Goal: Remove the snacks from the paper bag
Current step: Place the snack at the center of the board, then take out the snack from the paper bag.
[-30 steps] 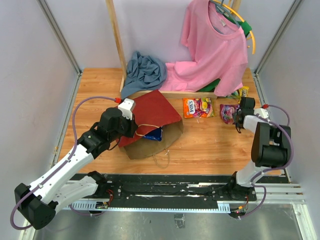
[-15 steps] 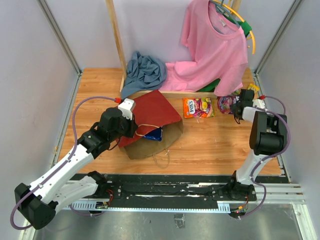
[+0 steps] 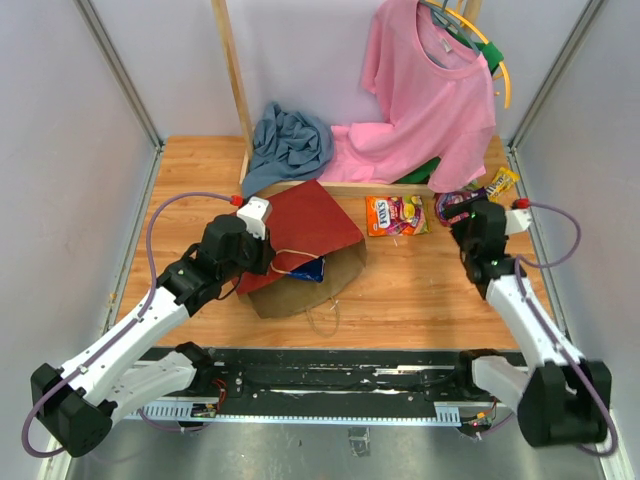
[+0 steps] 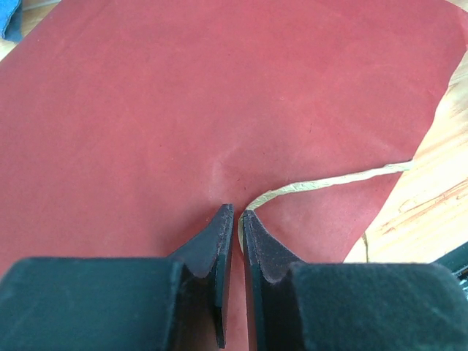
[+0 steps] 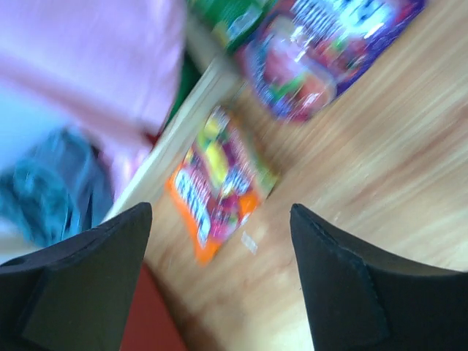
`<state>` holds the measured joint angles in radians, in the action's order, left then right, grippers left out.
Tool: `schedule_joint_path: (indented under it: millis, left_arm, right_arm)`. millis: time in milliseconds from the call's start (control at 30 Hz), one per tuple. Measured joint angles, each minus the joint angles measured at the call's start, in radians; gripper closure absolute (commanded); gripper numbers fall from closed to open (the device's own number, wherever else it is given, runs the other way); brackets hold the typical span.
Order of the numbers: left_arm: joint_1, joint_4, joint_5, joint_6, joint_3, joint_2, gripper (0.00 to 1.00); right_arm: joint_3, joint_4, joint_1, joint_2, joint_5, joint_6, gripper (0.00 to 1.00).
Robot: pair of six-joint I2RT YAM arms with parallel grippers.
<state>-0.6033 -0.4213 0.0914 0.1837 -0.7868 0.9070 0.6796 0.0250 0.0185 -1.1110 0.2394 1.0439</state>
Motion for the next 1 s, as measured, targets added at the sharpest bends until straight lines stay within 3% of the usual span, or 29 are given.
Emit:
schedule_joint_path:
  millis: [167,300,400,700,1000]
  left_arm:
    - [0.0,0.0,0.002,0.0,0.0,0.0,0.85]
    - [0.001,0.0,0.003,0.0,0.0,0.0,0.85]
    - [0.002,0.0,0.003,0.001,0.0,0.0,0.85]
    - [0.013,0.0,0.001,0.005,0.0,0.0,0.84]
    - [0.02,0.0,0.001,0.005,0.0,0.0,0.84]
  right_arm:
    - [-0.09,-0.068,0.357,0.187,0.117,-0.046,0.2]
    - [-0.093,-0.094,0.628,0.127,0.199,-0.074,0.2]
    - [-0.082,-0.078,0.756,0.021,0.196,-0.096,0.22]
    - [-0.052,0.196,0.829,-0.283,-0.008,-0.14,0.24]
    - [0.061,0.336,0.87,-0.455,-0.092,-0.122,0.24]
